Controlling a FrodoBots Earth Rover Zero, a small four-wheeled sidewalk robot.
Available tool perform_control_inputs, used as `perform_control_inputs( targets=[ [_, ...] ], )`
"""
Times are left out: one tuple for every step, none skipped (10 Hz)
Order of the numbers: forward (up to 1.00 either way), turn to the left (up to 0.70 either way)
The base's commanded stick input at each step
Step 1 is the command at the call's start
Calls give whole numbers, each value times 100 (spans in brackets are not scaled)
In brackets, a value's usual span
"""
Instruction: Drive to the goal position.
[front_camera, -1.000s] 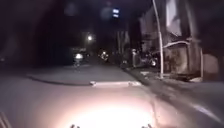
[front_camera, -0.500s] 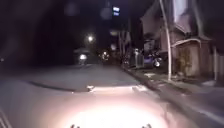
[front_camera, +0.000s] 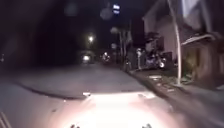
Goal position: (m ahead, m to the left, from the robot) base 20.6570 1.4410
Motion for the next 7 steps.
perform_control_inputs(
  targets=[
    [70,0],
    [70,0],
    [70,0],
    [70,0],
    [70,0],
    [70,0],
    [70,0]
  ],
)
